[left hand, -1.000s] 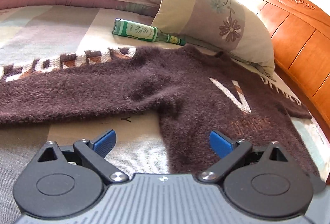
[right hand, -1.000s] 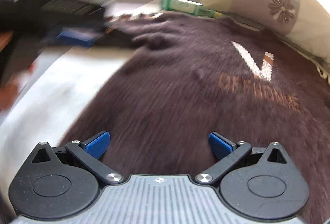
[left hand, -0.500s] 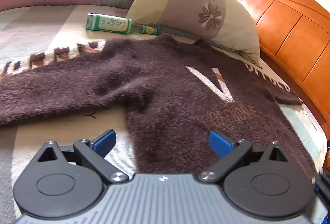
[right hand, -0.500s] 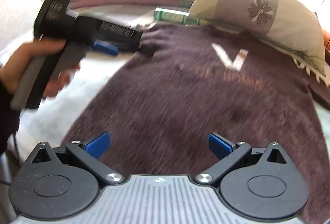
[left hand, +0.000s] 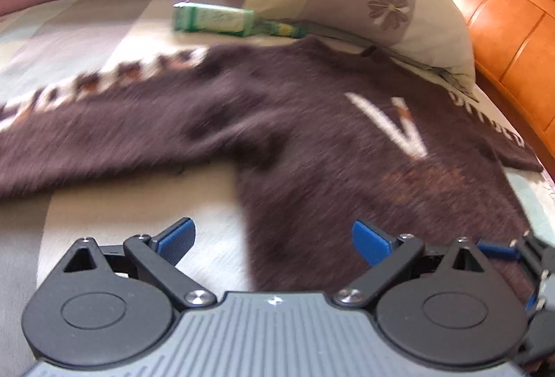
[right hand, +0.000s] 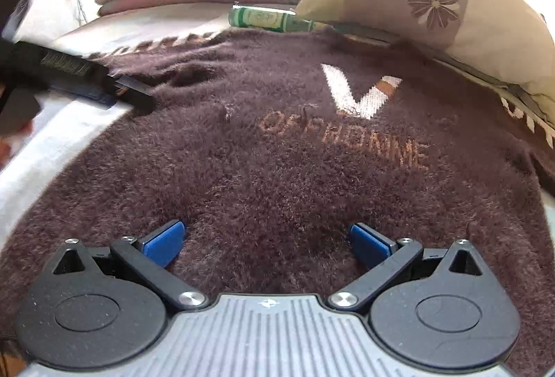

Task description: Fold clothes

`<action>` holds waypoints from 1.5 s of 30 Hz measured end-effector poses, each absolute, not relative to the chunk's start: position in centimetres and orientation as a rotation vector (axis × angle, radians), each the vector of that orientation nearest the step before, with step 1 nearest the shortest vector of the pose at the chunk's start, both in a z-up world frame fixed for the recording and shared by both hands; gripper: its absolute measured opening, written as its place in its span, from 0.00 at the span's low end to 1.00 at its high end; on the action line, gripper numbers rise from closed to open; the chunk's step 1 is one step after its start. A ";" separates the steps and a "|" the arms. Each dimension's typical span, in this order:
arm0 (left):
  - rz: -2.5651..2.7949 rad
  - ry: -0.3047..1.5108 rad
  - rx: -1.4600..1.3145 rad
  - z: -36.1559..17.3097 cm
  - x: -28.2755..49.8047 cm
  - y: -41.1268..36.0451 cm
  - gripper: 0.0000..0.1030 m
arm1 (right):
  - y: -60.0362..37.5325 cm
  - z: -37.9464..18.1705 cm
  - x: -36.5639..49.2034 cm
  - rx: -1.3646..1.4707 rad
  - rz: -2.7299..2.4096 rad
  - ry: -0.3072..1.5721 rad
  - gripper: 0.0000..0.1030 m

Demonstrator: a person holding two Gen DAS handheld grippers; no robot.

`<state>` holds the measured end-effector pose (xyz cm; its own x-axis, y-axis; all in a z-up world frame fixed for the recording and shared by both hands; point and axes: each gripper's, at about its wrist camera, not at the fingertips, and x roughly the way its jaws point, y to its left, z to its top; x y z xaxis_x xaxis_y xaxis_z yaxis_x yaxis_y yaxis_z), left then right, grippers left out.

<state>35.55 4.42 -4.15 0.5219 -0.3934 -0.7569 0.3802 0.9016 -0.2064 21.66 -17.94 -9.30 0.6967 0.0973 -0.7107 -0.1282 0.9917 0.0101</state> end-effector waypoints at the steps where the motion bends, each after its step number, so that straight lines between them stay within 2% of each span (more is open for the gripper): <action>1: -0.472 0.921 -0.005 -3.5 36.3 3.5 0.94 | -17.9 -9.2 21.4 -0.056 0.135 0.798 1.00; 8: -0.418 1.088 -0.076 -3.0 46.4 -3.6 0.95 | -19.1 -8.7 19.9 -0.071 0.158 0.837 1.00; 12: -0.315 1.150 -0.156 -5.6 50.9 -4.6 0.94 | -19.5 -8.4 18.7 -0.142 0.111 0.815 1.00; 15: -0.276 1.157 -0.182 -6.3 53.2 -4.6 0.95 | -20.2 -8.4 18.1 -0.154 0.100 0.813 1.00; 21: -0.207 1.029 -0.199 -5.7 57.4 -3.2 0.95 | -21.5 -9.0 17.8 -0.140 0.090 0.828 1.00; 23: -0.166 1.000 -0.314 -6.4 58.5 -1.7 0.97 | -21.4 -9.0 17.9 -0.145 0.090 0.826 1.00; 26: -0.162 0.959 -0.408 -6.3 58.8 -0.7 0.99 | -20.9 -8.9 18.0 -0.167 0.086 0.820 1.00; 35: -0.264 1.025 -0.302 -2.8 52.9 1.8 0.99 | -21.7 -7.0 17.5 -0.075 0.076 0.742 1.00; 39: -0.266 1.108 -0.294 -4.7 53.0 3.2 0.99 | -22.0 -6.7 17.7 -0.014 0.095 0.728 1.00; 45: -0.206 0.982 -0.430 -7.1 56.6 4.7 0.99 | -21.2 -7.7 18.6 -0.022 0.101 0.769 1.00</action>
